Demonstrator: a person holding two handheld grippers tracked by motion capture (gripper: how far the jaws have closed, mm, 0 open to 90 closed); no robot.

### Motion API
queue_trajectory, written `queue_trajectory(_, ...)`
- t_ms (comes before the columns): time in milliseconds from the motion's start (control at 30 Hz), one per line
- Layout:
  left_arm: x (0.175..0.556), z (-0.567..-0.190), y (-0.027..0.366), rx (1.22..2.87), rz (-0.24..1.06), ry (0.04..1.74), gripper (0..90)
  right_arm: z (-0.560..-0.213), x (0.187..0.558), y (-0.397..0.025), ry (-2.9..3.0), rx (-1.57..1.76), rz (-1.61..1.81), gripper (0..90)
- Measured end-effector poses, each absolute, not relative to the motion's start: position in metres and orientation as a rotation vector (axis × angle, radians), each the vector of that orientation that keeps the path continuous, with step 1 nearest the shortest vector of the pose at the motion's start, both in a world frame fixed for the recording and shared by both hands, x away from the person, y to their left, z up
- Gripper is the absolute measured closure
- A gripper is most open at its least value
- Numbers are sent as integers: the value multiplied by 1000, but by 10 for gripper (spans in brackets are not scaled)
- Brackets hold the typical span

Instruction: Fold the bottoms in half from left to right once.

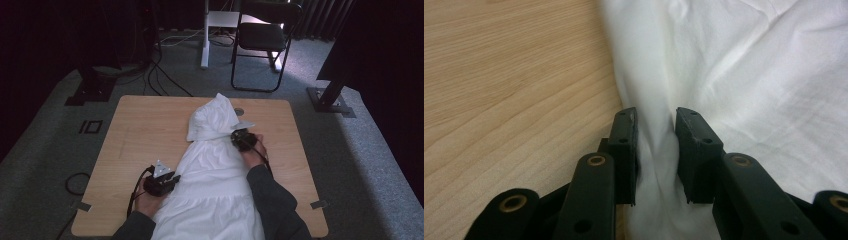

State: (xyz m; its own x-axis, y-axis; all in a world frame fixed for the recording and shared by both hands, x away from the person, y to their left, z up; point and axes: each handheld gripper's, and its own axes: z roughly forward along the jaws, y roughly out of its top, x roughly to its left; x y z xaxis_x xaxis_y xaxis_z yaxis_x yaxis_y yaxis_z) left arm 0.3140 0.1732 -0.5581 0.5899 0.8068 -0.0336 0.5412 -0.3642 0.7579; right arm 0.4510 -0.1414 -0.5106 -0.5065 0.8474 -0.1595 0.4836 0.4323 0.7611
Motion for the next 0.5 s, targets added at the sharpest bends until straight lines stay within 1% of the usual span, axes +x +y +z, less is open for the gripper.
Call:
queue_trajectory(100, 313, -558, 172, 2068, 433, 1056, 716, -501, 459, -175, 2013, 1242, 914, 874)
queue_trajectory(167, 312, -558, 170, 2072, 438, 1047, 717, -507, 466, -193, 1983, 1346, 940, 865)
queue_trajectory(200, 312, -558, 170, 2072, 438, 1047, 718, -507, 466, -193, 1983, 1346, 940, 865)
queue_trajectory(233, 311, -558, 168, 2079, 450, 1041, 718, -513, 468, -200, 1984, 1401, 959, 853)
queue_trajectory(267, 311, -558, 168, 2079, 446, 1040, 717, -528, 470, -206, 2017, 1456, 966, 829)
queue_trajectory(333, 313, -557, 171, 2073, 404, 1047, 710, -543, 469, -206, 2068, 1451, 946, 815)
queue_trajectory(367, 314, -555, 171, 2090, 385, 1051, 677, -548, 469, -205, 2087, 1456, 936, 812)
queue_trajectory(400, 315, -553, 170, 2109, 405, 1048, 610, -552, 469, -205, 2097, 1453, 931, 811)
queue_trajectory(433, 316, -548, 170, 2114, 430, 1028, 586, -553, 468, -206, 2094, 1446, 940, 811)
queue_trajectory(500, 321, -534, 170, 2063, 449, 1016, 543, -553, 469, -206, 2098, 1454, 946, 810)
